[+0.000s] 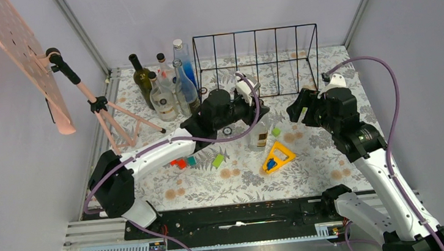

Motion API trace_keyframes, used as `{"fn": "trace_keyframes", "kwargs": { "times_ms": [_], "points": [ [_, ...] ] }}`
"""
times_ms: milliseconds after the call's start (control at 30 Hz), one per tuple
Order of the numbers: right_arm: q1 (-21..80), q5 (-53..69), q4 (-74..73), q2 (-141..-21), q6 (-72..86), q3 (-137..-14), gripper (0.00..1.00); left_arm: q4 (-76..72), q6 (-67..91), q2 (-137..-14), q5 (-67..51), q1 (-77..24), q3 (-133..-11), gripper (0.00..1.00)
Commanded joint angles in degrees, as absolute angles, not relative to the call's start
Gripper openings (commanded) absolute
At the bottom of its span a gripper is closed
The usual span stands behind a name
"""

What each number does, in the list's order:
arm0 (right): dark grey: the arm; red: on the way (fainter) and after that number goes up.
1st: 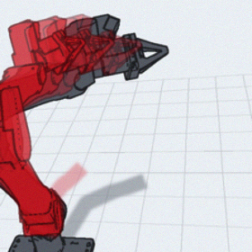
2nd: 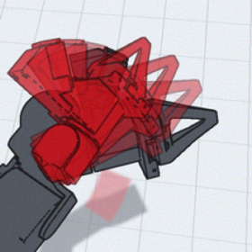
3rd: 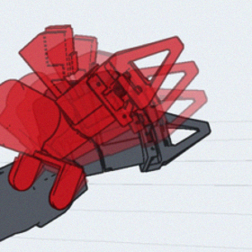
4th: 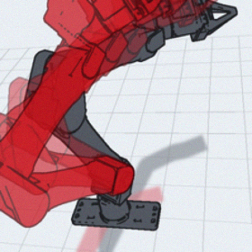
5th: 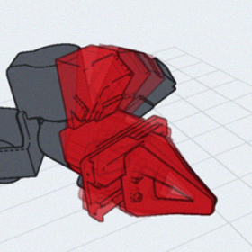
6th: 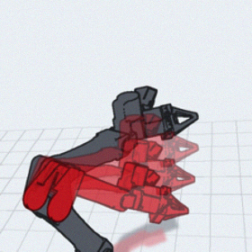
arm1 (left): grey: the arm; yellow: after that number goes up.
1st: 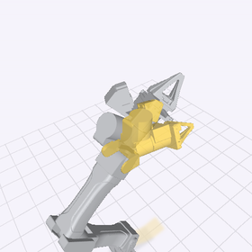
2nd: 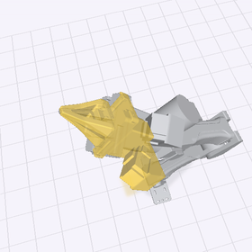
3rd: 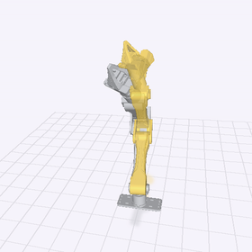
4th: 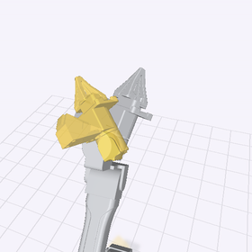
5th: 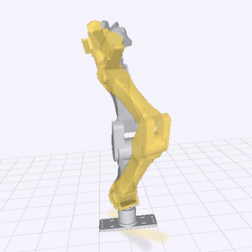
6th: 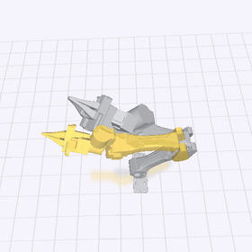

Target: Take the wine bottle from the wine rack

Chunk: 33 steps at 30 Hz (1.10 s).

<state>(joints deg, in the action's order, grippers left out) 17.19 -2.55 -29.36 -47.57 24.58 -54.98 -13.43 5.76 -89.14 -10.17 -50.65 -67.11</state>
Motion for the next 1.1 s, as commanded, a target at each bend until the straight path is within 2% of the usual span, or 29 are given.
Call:
{"fn": "trace_keyframes", "kwargs": {
  "times_ms": [0, 133, 167, 267, 467, 833, 1067],
  "points": [
    [17.0, -4.0, -29.2, -47.4, 23.4, -54.9, 0.81, -13.4, 5.2, -89.6, -10.6, -50.7, -69.7, 0.32],
    [17.0, -4.2, -29.1, -47.5, 23.3, -54.7, 0.81, -10.2, 5.7, -89.6, -7.6, -50.7, -72.0, 0.02],
    [17.0, -4.3, -29.1, -47.6, 23.3, -54.7, 0.81, -8.8, 5.3, -89.4, -6.0, -50.8, -73.1, 0.00],
    [17.0, -4.3, -29.1, -47.8, 23.3, -54.6, 0.81, -4.5, 4.1, -88.6, -0.7, -50.1, -76.3, 0.00],
    [17.0, -3.7, -28.3, -48.1, 23.7, -54.2, 0.81, -0.7, 6.8, -82.9, 1.4, -43.8, -79.5, 0.00],
    [17.0, -2.4, -26.8, -49.5, 24.6, -53.1, 0.81, -2.7, 8.8, -70.9, 11.1, -32.4, -71.7, 0.00],
    [17.0, -0.8, -26.2, -50.8, 25.1, -53.2, 0.81, -2.4, 10.0, -68.0, 13.9, -26.4, -68.5, 0.00]
  ]
}}
